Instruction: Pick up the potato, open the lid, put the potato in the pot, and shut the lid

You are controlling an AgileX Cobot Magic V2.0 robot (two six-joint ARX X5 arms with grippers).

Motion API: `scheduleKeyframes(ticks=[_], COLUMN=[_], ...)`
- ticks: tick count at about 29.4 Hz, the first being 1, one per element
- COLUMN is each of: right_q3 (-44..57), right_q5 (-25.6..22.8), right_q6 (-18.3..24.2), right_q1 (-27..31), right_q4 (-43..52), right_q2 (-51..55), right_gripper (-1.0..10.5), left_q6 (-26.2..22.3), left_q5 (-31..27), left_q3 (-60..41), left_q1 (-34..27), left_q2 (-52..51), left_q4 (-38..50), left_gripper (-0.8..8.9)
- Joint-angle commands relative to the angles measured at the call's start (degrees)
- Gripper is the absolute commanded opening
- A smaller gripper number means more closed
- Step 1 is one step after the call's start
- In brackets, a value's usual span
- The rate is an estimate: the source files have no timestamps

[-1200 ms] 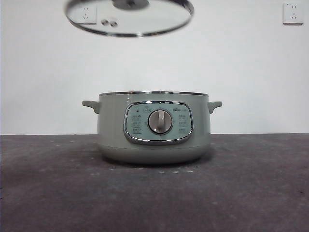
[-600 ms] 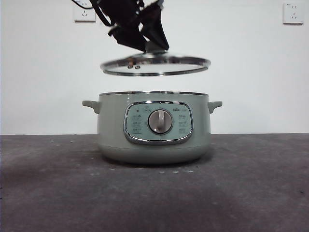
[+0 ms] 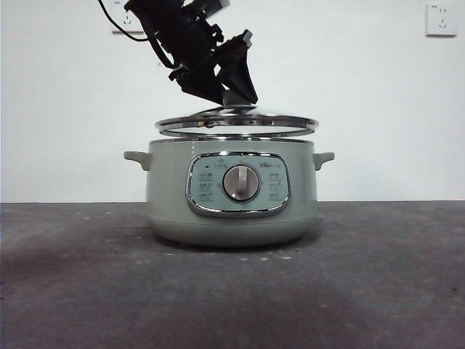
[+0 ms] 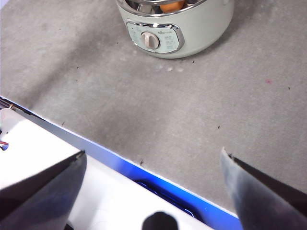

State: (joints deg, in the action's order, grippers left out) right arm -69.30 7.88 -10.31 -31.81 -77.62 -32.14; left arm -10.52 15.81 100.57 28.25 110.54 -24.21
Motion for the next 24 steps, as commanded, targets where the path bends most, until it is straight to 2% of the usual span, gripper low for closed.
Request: scheduleKeyframes(ticks=[1, 7, 24], right_q3=[0.4, 0.5, 0.5], right_q5=[-0.3, -1.1, -1.5], right_q6=[-0.4, -0.1, 0.0], right_q1=[-0.1, -0.1, -0.1], right_q4=[-1.5, -1.5, -1.5], right_q2=[0.2, 0.2, 0.2], right_gripper=[4.7, 4.7, 4.7], left_q6=[-1.7, -4.7, -4.6], left_q5=[0.6, -1.0, -0.4], left_q3=[0.3, 0.3, 0.3], left_q1=[-0.2, -0.3, -0.4], left_q2=[-0.7, -0.6, 2.0], left_q4=[1.2, -1.9, -1.8], left_gripper=[-0.08, -0.08, -0.08])
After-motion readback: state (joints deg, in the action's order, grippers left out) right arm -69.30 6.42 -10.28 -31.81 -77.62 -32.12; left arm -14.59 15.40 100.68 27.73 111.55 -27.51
